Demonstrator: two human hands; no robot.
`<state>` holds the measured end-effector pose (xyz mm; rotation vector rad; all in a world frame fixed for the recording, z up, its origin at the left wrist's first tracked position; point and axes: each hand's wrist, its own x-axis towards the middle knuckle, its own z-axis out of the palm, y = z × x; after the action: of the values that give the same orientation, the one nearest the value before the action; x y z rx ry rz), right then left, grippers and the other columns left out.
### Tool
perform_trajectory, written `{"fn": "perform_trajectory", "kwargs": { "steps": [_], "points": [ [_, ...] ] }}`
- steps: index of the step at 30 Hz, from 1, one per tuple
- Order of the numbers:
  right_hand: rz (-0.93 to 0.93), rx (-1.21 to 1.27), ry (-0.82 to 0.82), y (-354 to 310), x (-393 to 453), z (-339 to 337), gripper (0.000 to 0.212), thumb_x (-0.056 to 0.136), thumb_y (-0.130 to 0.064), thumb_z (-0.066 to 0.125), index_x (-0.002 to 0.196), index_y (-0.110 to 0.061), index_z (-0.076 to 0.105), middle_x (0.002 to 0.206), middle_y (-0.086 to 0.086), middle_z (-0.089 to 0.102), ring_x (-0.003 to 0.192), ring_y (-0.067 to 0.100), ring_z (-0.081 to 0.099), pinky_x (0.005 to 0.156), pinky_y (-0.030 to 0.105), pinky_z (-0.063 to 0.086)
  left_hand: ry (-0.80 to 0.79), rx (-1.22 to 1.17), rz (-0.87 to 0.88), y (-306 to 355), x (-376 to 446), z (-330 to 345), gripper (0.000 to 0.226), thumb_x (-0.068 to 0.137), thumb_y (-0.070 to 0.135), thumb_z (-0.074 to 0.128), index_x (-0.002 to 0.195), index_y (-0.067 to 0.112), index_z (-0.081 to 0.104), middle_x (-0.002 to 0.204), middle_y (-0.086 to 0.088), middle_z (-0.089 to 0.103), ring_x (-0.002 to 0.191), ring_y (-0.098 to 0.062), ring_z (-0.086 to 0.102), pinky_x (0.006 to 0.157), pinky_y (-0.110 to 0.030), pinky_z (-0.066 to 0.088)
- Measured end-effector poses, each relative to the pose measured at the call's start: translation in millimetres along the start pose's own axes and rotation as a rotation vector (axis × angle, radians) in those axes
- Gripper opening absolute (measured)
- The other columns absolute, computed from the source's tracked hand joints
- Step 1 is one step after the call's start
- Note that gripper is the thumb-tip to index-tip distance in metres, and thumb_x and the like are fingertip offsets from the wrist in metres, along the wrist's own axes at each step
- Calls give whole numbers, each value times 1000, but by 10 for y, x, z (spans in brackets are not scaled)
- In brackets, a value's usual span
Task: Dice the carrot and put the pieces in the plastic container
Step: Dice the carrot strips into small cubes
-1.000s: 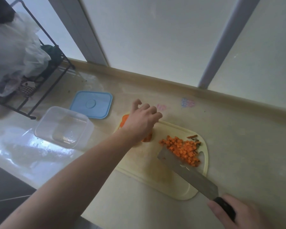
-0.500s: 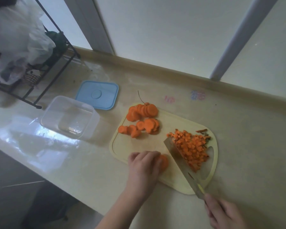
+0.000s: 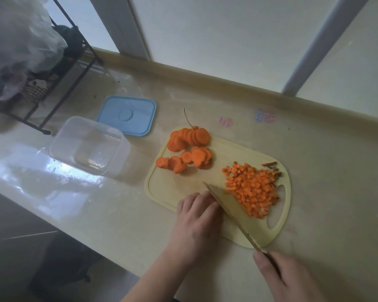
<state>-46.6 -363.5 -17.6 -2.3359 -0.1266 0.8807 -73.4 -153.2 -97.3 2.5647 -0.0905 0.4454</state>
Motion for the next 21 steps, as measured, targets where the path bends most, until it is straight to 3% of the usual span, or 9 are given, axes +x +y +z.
{"fn": "perform_trajectory", "kwargs": {
  "steps": [3, 7, 11, 16, 21],
  "points": [
    [-9, 47, 53, 11, -23, 17, 103, 48, -103, 2, 70, -21, 61, 71, -22, 64, 73, -8, 60, 63, 10, 43, 2, -24, 52, -29, -14, -8, 18, 94, 14, 71, 112, 13, 70, 126, -1, 56, 106, -28, 55, 90, -39, 46],
    [7, 7, 36, 48, -59, 0, 108, 42, -104, 0, 65, -13, 54, 65, -14, 62, 67, 1, 61, 61, 17, 44, -10, -15, 51, -41, -81, -27, 18, 89, 9, 76, 107, 10, 74, 127, 1, 55, 104, -29, 55, 90, -38, 47],
    [-7, -2, 35, 110, -82, 11, 103, 42, -105, 2, 68, -16, 48, 59, -11, 59, 64, 6, 60, 60, 19, 45, -51, -42, 43, -53, -124, -26, 29, 86, 0, 76, 113, 8, 73, 129, -1, 57, 109, -32, 56, 93, -40, 49],
    [0, -77, 30, 169, -96, -21, 107, 44, -103, -5, 67, -14, 51, 71, -8, 64, 66, 3, 60, 63, 17, 46, -42, -54, 51, -51, -108, -29, 28, 85, -3, 76, 111, 6, 73, 126, -3, 60, 107, -32, 56, 95, -36, 48],
    [-15, -148, 47, 152, -105, -78, 95, 66, -85, 5, 82, -12, 64, 80, 2, 70, 81, 4, 61, 72, 21, 46, -46, -71, 43, -79, -116, -13, 22, 90, 2, 73, 112, 6, 74, 124, -6, 65, 106, -32, 58, 95, -34, 48]
  ]
}}
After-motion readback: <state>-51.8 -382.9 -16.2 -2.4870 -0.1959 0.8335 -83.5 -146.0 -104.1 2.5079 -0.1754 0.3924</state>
